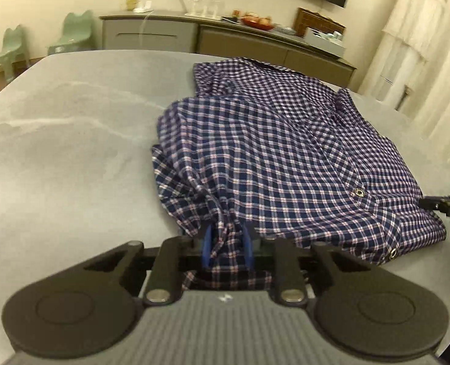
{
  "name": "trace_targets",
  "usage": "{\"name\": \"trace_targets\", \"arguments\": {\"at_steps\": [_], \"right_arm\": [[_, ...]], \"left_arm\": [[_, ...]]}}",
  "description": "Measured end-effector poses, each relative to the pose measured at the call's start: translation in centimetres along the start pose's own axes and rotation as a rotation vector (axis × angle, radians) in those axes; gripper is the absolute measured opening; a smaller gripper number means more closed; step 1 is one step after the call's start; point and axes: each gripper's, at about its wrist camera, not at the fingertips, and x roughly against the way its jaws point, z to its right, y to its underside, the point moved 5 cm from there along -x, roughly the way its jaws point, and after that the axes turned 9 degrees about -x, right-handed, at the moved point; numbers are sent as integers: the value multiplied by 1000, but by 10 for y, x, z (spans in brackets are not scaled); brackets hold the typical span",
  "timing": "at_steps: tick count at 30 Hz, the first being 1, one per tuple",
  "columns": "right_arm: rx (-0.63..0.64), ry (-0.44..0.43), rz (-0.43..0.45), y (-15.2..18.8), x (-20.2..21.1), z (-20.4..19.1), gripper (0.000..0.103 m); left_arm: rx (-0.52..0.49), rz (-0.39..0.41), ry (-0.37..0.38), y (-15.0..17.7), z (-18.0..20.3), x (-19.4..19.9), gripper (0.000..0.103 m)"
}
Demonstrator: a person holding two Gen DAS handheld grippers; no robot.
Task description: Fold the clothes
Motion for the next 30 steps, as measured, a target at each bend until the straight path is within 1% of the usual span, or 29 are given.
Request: {"name": "trace_targets", "arguments": {"at_steps": [1,3,4,5,7,8,9,11,12,13,14,15,17,18,19,20,21,22,23,24,26,27,28,29,30], "right_arm": [[11,20,4,0,2,3,20],[34,60,13,-2,5,10,20],[46,80,18,-2,7,14,20],[35,85,45,-4,12,16,20],[5,49,122,-13,27,14,20],[-3,22,151,-16,33,11,20],[-6,-12,162,-18,33,5,21],[-11,-79,132,-16,23,-7,24],[-13,-112,114,-14,17,-14,25],[-8,-135,94,-11,11,-17,25],[0,-139,72,-7,5,-19,25],[7,-136,50,-3,-2,-20,26],[19,-136,25,3,-9,-16,26],[21,-137,17,3,-10,-15,26],[21,-137,12,1,-10,-14,26],[21,-138,6,0,-9,-13,26],[21,-138,0,-1,-9,-12,26],[29,-135,0,-2,-11,-12,26],[37,-132,2,3,-5,-12,26],[38,-131,3,4,-2,-12,26],[29,-132,-3,3,-7,-13,27],[15,-129,0,0,-7,-11,29],[5,-129,24,-5,-3,-9,30],[-3,-133,56,-11,2,-8,31],[-10,-137,88,-16,7,-6,31]], "left_arm": [[18,12,8,-3,-2,5,24],[71,47,44,-7,-10,17,26],[104,76,63,-11,-16,25,32],[128,98,66,-15,-22,30,42],[161,118,31,-28,-34,32,53],[156,100,18,-35,-35,22,55],[144,73,10,-40,-35,9,55],[119,20,-7,-51,-36,-17,51],[90,6,-17,-55,-32,-28,50],[53,-3,-28,-57,-26,-38,39],[41,28,-2,-60,-23,-39,6],[41,77,42,-62,-20,-35,4],[40,177,129,-66,-15,-26,3],[68,188,159,-67,-20,-25,3],[111,181,181,-67,-29,-26,3],[162,143,181,-62,-40,-33,3],[216,90,169,-56,-52,-42,4],[257,59,160,-51,-61,-48,5],[291,39,153,-46,-67,-51,8],[292,50,136,-47,-68,-46,8],[261,102,91,-55,-62,-27,20],[234,140,59,-58,-58,-13,21],[196,184,22,-61,-52,1,21],[155,228,-13,-64,-45,15,24],[128,265,3,-64,-35,27,29]]}}
